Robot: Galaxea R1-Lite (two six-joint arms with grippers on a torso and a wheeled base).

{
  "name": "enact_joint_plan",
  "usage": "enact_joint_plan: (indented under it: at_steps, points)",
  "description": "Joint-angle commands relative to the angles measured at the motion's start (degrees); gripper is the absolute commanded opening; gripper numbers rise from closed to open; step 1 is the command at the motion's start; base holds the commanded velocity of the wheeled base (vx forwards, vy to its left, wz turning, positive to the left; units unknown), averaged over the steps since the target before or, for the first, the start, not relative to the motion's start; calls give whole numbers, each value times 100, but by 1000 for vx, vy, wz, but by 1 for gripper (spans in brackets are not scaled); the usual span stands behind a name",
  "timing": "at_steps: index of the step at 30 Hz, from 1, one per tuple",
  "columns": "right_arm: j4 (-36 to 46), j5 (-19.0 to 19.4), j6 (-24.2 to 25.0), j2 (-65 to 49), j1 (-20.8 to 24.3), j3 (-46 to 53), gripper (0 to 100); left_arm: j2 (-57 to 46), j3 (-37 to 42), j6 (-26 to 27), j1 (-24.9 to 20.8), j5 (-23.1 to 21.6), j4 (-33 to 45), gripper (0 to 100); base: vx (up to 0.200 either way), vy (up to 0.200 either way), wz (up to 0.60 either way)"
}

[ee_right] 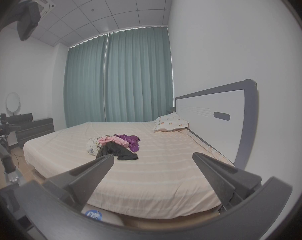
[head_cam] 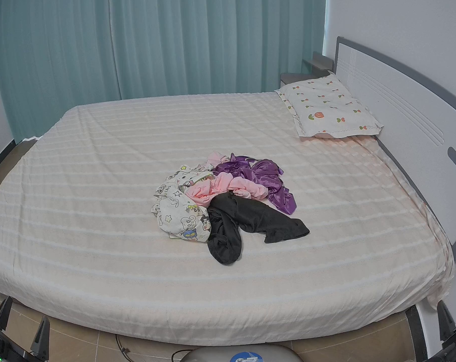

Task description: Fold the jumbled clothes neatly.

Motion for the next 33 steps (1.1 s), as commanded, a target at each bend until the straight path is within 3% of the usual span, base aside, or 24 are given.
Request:
enact_joint_plan:
  at_steps: [1,6,8,12,13,16,22,33]
  points:
    - [290,518,129,1969,63,-1180,100,-40,92,24,-5,-17,1,100,0,0,0]
    - [-343,676,366,4052,98,-1444,100,-40,92,15,-5,-25,1,100,0,0,0]
    - [-993,676,498,5379,309,-1681,100,-40,92,15,-5,-25,-7,100,0,0,0]
    - [-1652,632,805,6671,520,-1909,100,-40,92,15,-5,-25,1,100,0,0,0]
    - [-2065,623,1139,7480,713,-2050,100,-40,92,6,-5,-25,1,100,0,0,0]
    - [-2329,527,1526,8473,995,-2437,100,-40,92,6,-5,-25,1,100,0,0,0]
    - [-2610,157,2423,9932,1496,-3193,100,-40,92,6,-5,-25,1,100,0,0,0]
    - [-3138,-352,2924,11813,1698,-4221,100,-40,92,-20,-5,-25,10,100,0,0,0]
